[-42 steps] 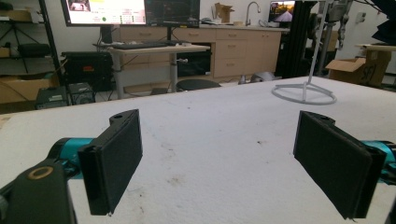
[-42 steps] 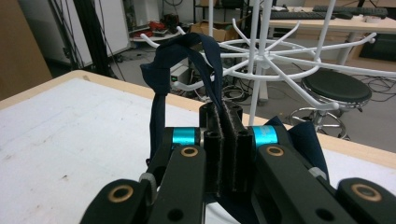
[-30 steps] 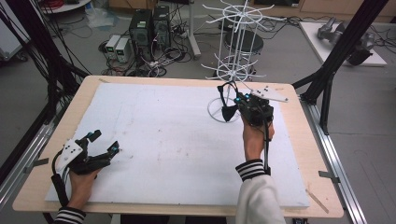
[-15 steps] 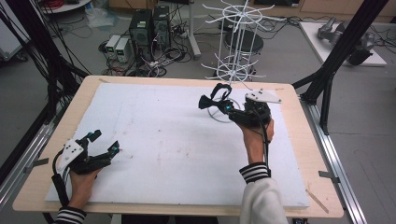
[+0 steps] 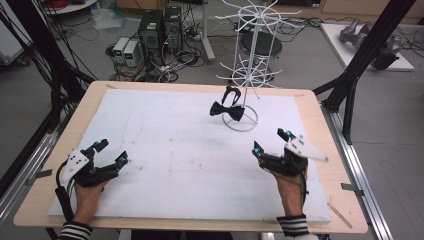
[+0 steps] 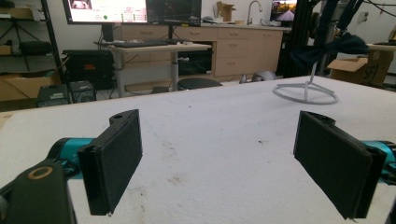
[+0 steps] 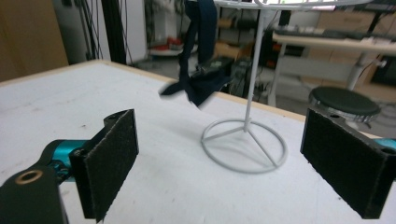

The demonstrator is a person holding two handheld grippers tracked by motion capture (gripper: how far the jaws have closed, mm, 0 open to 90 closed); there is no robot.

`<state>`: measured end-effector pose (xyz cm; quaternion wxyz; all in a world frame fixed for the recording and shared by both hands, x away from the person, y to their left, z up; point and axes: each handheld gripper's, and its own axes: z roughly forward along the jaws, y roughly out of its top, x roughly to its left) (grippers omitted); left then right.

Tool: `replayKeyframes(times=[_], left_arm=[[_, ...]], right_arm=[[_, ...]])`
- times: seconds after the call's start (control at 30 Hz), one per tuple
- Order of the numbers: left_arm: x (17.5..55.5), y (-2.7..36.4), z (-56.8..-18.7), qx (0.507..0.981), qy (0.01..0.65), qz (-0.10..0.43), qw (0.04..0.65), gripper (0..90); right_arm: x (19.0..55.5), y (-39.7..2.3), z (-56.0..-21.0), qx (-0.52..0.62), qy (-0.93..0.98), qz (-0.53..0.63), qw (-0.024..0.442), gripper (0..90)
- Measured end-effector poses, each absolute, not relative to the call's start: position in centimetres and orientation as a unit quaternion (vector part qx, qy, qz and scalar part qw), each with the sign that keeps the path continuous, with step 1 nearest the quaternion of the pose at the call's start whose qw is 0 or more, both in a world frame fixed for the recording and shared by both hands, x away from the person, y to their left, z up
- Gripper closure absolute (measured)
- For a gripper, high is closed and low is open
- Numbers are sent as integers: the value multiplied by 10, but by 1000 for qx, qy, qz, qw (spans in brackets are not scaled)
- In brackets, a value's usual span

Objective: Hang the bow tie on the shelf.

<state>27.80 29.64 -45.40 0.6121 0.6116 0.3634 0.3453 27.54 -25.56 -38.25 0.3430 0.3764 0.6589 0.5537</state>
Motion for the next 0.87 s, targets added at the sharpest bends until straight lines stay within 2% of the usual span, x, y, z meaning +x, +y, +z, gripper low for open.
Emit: replayKeyframes(times=[0.13, 0.3, 0.53, 0.87], left_arm=[[277, 296, -454, 610, 361, 348, 614, 158], [277, 296, -454, 609, 361, 349, 614, 158], [277, 297, -454, 608, 359, 349, 616, 159], [275, 297, -455, 604, 357, 355, 618, 159]], right_arm=[[251, -269, -417, 370, 629, 570, 378, 104], [246, -274, -440, 372, 610, 583, 387, 104], [252, -272, -454, 380, 609, 582, 382, 104], [253, -274, -455, 387, 602, 586, 380, 104]])
